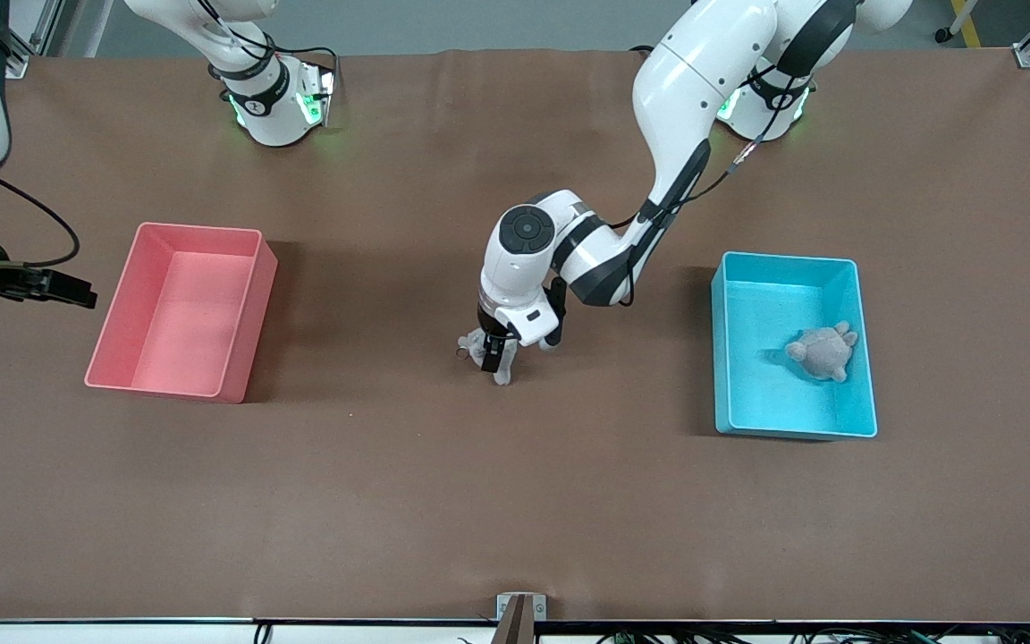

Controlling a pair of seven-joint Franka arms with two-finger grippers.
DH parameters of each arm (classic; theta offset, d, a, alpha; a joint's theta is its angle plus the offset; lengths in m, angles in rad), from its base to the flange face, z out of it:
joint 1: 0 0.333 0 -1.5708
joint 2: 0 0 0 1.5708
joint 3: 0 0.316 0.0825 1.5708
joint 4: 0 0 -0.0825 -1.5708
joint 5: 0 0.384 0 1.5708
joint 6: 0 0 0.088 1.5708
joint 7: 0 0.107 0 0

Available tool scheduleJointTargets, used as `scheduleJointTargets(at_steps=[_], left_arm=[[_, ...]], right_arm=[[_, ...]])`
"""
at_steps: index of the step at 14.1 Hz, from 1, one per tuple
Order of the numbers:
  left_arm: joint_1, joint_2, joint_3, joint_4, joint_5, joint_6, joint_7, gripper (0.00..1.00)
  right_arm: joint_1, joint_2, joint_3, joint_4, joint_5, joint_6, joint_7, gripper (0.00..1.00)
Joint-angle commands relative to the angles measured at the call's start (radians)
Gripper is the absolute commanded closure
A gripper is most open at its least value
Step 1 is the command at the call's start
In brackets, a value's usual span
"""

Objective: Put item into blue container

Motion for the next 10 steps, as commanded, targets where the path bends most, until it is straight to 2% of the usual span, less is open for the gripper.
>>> scheduleJointTargets(at_steps=[1, 2, 5, 6, 7, 8, 9, 10], left_arm=[[-0.008, 0.037, 0.006, 0.043, 0.007, 0.010, 0.011, 0.11], [-0.008, 0.034, 0.006, 0.039, 0.012, 0.000, 0.017, 0.21], [-0.034, 0.040, 0.006, 0.040, 0.012, -0.001, 0.049, 0.59], [-0.043, 0.040, 0.006, 0.037, 0.009, -0.001, 0.078, 0.76], [-0.039, 0.039, 0.004, 0.037, 0.006, -0.001, 0.080, 0.87], [-0.037, 0.039, 0.004, 0.034, 0.001, -0.001, 0.083, 0.96], [-0.037, 0.040, 0.006, 0.031, 0.003, -0.001, 0.091, 1.00], [-0.036, 0.037, 0.004, 0.023, 0.003, -0.002, 0.103, 1.00]], right_arm=[[-0.026, -0.006, 0.024, 0.063, -0.019, -0.074, -0.004, 0.00], [-0.026, -0.006, 0.024, 0.071, -0.013, -0.077, -0.003, 0.00], [-0.027, -0.008, 0.021, 0.091, -0.010, -0.099, -0.001, 0.00], [-0.029, -0.006, 0.021, 0.100, -0.010, -0.105, -0.001, 0.00], [-0.031, -0.004, 0.020, 0.100, -0.010, -0.112, -0.001, 0.00], [-0.031, -0.004, 0.018, 0.100, -0.013, -0.112, 0.002, 0.00], [-0.031, -0.004, 0.018, 0.102, -0.018, -0.109, 0.002, 0.00], [-0.034, -0.001, 0.018, 0.109, -0.019, -0.111, 0.000, 0.00]])
